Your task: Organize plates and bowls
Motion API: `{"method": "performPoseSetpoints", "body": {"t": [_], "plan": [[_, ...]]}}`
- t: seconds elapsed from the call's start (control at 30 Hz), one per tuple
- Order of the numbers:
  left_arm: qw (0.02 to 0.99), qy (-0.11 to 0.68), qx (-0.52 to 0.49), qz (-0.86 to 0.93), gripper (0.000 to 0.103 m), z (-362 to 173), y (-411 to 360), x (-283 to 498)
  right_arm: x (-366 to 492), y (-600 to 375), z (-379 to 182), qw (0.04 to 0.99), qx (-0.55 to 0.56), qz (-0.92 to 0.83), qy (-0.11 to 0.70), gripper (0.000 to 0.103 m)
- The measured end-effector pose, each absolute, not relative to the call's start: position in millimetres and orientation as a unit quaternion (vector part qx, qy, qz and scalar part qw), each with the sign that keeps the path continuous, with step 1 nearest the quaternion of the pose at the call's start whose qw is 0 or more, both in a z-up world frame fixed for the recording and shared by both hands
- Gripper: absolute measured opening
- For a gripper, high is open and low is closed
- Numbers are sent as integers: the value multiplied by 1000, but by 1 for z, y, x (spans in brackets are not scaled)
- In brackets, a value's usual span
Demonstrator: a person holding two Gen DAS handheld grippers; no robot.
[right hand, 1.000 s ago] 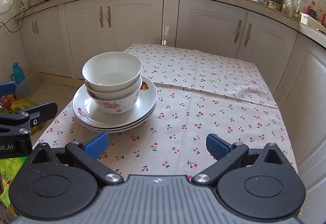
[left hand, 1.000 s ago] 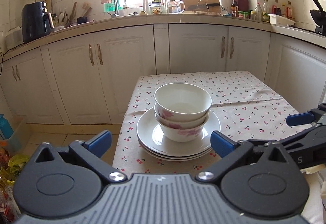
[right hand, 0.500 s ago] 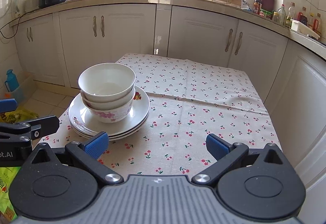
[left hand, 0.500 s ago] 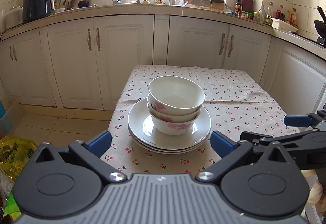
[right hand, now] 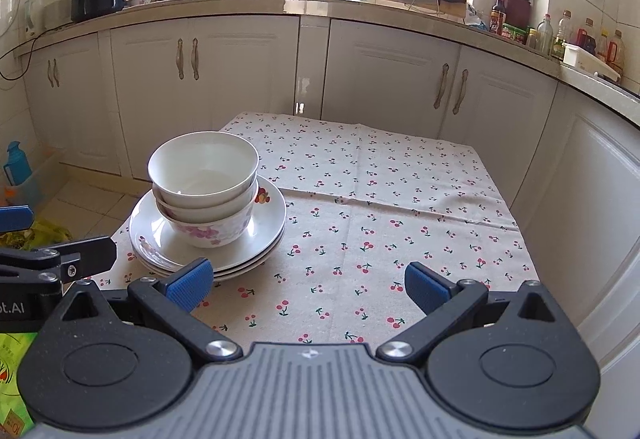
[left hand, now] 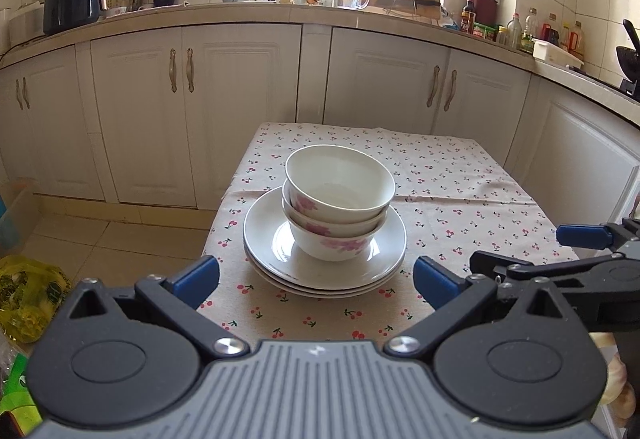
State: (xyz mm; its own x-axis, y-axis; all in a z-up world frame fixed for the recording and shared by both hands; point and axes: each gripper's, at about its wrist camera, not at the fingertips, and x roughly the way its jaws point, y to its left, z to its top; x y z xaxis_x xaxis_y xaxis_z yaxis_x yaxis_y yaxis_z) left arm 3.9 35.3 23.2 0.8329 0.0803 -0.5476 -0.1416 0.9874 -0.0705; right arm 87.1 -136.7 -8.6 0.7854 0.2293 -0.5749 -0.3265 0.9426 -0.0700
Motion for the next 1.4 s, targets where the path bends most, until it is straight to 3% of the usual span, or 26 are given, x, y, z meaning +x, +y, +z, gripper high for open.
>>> {"method": "performPoseSetpoints", "body": {"t": [1.4], "plan": [[957,277,-68,49,102,28,36,0,81,-139,1,950,-92,130,269,103]]}}
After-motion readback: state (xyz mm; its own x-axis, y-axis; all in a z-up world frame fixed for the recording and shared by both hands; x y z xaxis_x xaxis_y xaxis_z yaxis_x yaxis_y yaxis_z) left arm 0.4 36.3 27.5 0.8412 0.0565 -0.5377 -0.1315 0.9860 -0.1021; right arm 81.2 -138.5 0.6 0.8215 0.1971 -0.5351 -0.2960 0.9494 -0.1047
